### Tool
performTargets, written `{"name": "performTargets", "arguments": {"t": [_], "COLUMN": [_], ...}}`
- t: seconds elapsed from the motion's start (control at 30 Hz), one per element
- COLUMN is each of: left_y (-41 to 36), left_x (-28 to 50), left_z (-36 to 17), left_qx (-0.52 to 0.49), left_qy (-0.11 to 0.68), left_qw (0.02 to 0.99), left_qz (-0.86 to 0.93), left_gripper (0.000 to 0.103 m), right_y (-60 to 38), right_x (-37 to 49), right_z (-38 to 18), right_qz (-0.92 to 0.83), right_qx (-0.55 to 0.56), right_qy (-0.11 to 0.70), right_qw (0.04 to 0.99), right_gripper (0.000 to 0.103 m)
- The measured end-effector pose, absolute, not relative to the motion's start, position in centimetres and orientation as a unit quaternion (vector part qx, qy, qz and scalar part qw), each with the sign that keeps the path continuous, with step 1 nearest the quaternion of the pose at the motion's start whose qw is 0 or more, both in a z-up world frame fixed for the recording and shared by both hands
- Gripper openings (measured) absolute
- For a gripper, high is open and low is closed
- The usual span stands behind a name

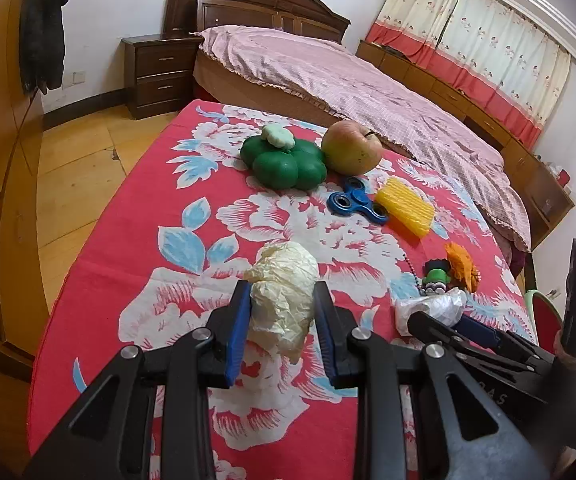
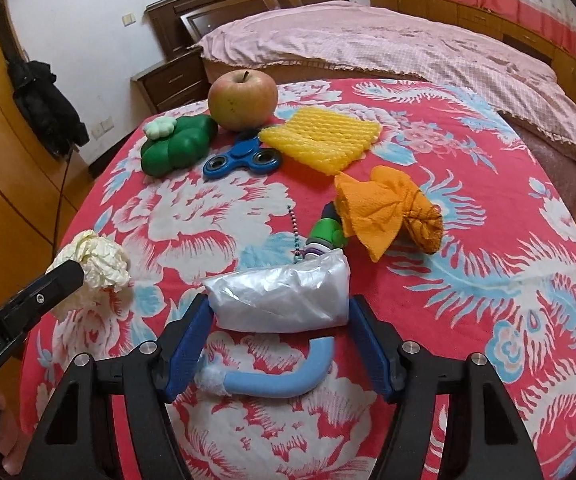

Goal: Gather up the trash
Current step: 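Carry the tissue and foil packet over the red bucket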

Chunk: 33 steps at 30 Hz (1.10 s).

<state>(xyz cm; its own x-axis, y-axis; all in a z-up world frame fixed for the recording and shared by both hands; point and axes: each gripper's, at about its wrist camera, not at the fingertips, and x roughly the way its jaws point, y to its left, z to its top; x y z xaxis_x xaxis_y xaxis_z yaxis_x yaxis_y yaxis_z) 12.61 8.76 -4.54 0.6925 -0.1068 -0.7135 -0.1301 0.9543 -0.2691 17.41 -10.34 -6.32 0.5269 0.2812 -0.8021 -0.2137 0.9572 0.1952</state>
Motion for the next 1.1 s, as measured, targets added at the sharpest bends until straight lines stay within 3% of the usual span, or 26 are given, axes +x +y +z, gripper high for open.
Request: {"name": "performTargets", "arguments": {"t": [1.1], "left_y": [2.2], "left_x": [11.3], "left_z": [-0.7], "left_qx": [-0.131], "left_qy": [0.381], "left_qw": [0.911], "left_qz": [-0.088], "left_gripper": [0.031], "right_y": [-20.9], "right_x": [10.9], "right_z": [1.7], "right_qz": [0.101], "right_qx": [0.109], "right_qy": [0.379], "right_qw": [0.914], "right_gripper": [0.071]}}
